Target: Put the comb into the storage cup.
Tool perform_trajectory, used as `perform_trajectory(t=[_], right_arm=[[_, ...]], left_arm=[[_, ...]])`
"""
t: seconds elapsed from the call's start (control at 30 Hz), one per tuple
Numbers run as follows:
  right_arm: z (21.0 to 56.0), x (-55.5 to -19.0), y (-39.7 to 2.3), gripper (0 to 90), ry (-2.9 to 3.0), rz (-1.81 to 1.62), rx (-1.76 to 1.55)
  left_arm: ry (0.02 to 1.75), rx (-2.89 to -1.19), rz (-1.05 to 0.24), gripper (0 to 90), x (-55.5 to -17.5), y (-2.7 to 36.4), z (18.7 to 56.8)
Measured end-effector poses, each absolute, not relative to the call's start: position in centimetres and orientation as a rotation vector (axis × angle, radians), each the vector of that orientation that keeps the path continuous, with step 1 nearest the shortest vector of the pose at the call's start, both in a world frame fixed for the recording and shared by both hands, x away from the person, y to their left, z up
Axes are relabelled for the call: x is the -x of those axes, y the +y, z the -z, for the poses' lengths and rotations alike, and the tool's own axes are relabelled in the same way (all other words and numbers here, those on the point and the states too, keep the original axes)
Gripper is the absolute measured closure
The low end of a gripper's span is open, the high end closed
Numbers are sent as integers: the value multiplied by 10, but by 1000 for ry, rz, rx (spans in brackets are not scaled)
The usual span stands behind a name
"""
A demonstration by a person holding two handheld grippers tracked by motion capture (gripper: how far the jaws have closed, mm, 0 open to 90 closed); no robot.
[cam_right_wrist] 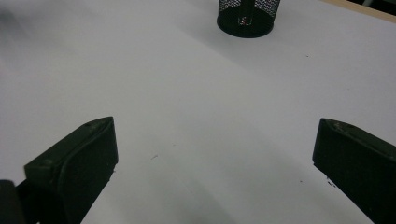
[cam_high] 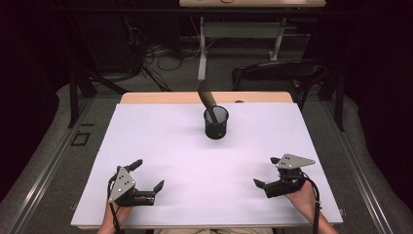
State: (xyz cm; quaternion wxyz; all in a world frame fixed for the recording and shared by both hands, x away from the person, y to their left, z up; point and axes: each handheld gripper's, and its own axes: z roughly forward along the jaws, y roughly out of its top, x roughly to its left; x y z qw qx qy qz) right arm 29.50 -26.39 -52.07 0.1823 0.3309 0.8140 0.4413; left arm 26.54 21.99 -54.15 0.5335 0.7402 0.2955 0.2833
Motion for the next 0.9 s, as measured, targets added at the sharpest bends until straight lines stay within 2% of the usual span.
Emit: perform_trajectory(t=[0.9], right_arm=[[525, -272, -278, 0, 2249, -1251, -929]], left_arm=[[702, -1775, -672, 3, -266, 219, 542]])
